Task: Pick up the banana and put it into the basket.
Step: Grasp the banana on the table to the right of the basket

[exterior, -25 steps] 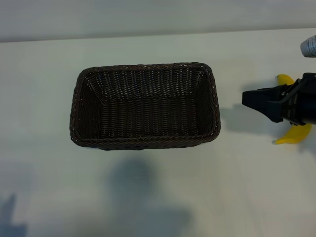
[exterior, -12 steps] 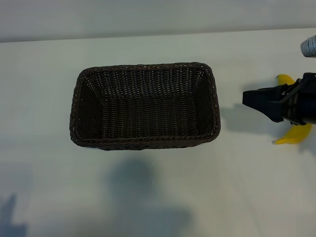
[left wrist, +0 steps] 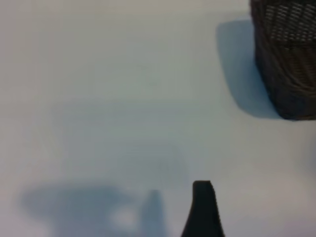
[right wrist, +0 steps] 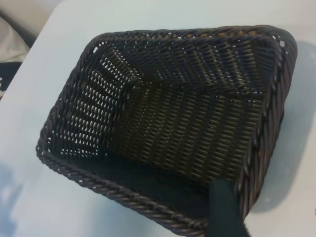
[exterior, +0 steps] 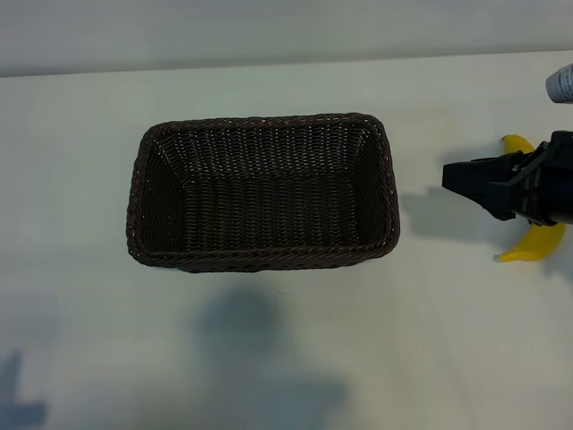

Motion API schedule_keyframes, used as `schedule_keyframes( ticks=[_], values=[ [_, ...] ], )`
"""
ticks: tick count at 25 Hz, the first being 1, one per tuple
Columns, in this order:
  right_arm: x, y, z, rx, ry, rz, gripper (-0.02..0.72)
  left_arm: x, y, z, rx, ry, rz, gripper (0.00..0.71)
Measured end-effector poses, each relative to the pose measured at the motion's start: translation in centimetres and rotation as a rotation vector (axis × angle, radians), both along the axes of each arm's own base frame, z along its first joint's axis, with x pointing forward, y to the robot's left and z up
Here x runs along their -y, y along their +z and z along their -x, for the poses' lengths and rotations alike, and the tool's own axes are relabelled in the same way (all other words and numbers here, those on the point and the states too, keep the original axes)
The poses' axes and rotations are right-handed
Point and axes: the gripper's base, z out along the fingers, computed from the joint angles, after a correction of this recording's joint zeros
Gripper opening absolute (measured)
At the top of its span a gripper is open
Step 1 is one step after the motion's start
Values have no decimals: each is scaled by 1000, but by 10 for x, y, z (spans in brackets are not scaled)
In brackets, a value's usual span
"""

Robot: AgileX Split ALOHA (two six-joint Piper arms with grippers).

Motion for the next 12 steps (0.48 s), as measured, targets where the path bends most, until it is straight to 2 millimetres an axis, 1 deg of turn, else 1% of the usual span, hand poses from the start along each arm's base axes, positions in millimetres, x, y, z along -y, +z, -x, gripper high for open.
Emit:
schedule_keyframes(
  ticks=[4, 12],
  values=[
    [0, 0, 0, -1, 0, -1, 446, 1, 0, 0, 0, 52, 0, 579],
    [3, -1, -3, 5, -39, 26, 446, 1, 0, 0, 0, 52, 0, 579]
  ],
)
